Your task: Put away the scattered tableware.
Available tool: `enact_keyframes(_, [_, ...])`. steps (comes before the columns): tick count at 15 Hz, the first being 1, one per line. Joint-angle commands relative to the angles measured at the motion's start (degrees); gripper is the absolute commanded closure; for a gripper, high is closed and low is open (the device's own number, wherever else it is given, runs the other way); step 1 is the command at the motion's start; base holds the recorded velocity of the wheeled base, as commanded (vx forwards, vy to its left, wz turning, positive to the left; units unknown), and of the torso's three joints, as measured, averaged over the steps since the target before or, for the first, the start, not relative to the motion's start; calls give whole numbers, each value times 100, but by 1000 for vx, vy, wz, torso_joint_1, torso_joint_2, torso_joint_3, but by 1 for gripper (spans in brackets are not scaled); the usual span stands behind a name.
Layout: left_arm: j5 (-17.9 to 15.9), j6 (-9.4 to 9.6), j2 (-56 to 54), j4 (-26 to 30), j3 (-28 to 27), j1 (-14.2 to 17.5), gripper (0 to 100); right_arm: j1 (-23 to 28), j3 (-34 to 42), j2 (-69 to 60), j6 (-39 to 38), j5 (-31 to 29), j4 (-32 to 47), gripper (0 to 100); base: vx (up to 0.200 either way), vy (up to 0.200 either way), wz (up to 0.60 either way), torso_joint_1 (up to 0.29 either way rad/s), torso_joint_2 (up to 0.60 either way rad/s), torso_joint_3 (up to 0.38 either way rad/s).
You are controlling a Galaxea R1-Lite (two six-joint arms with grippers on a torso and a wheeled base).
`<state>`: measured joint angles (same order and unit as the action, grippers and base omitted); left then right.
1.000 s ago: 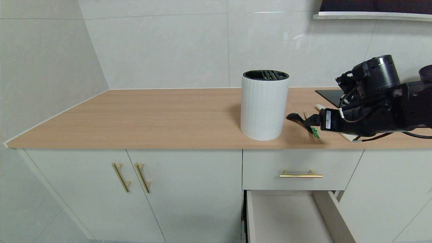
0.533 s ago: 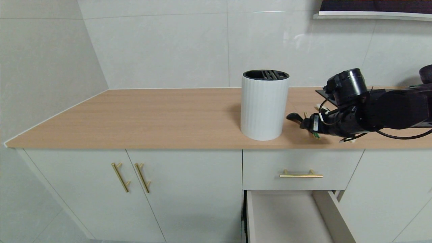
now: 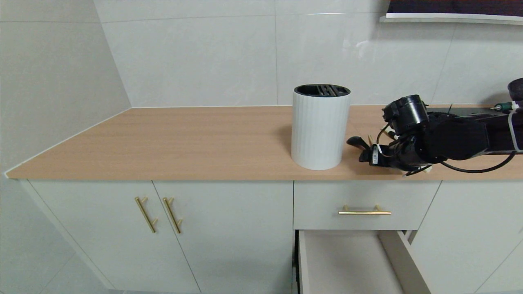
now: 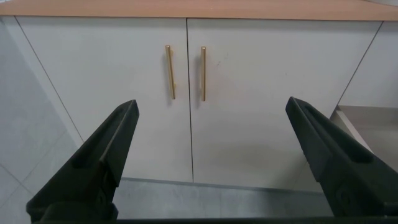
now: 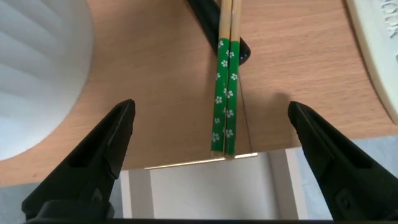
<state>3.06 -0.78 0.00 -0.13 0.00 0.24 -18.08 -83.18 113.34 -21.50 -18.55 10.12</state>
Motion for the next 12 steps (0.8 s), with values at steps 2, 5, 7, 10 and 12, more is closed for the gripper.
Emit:
enact_keyframes(2, [2, -1, 9, -4, 0, 2, 0, 6, -6, 39, -3, 1, -1, 100, 0, 0, 0, 0, 0, 0])
enact_keyframes(5, [2, -1, 9, -4, 0, 2, 0, 6, 3, 13, -12, 1, -1, 100, 0, 0, 0, 0, 0, 0])
enact_keyframes(7, [2, -1, 9, -4, 0, 2, 0, 6, 3, 4, -12, -8, -1, 100, 0, 0, 0, 0, 0, 0])
enact_keyframes(10, [2, -1, 0, -4, 0, 2, 0, 6, 3, -31, -12, -87, 17, 100, 0, 0, 0, 0, 0, 0])
enact_keyframes(12, [2, -1, 9, -4, 0, 2, 0, 6, 47, -268, -29, -87, 43, 100, 0, 0, 0, 0, 0, 0])
